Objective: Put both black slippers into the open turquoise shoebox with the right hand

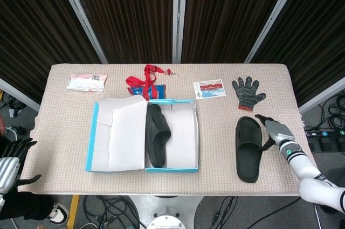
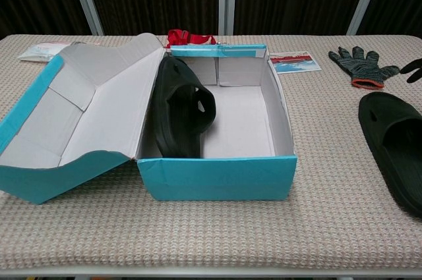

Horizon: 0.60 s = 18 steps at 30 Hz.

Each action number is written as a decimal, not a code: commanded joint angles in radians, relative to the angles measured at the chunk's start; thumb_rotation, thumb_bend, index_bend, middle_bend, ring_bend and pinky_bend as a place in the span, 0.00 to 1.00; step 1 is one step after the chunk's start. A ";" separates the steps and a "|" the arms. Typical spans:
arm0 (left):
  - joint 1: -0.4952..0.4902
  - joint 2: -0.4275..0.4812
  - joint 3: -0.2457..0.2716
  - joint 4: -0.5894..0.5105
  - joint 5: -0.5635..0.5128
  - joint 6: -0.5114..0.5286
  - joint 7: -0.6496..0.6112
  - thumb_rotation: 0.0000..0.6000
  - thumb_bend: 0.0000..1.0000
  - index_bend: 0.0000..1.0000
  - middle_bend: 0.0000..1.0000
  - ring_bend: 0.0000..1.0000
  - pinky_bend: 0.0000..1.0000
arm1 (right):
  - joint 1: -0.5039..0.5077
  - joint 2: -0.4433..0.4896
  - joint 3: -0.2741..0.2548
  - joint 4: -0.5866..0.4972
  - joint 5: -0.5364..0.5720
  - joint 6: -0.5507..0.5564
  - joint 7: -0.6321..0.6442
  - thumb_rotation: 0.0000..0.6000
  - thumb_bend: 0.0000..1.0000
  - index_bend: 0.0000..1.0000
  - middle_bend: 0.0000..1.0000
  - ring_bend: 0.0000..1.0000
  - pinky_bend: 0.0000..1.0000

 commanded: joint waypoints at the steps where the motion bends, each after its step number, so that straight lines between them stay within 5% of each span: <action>1: 0.001 -0.001 0.001 0.003 -0.002 -0.001 -0.007 1.00 0.06 0.13 0.08 0.00 0.05 | 0.025 -0.016 -0.015 0.002 0.041 -0.009 -0.045 1.00 0.00 0.00 0.05 0.00 0.08; 18: -0.006 0.003 0.014 0.004 0.000 -0.022 -0.064 1.00 0.06 0.13 0.08 0.00 0.05 | 0.150 -0.089 -0.058 -0.006 0.265 0.053 -0.262 1.00 0.00 0.02 0.12 0.00 0.06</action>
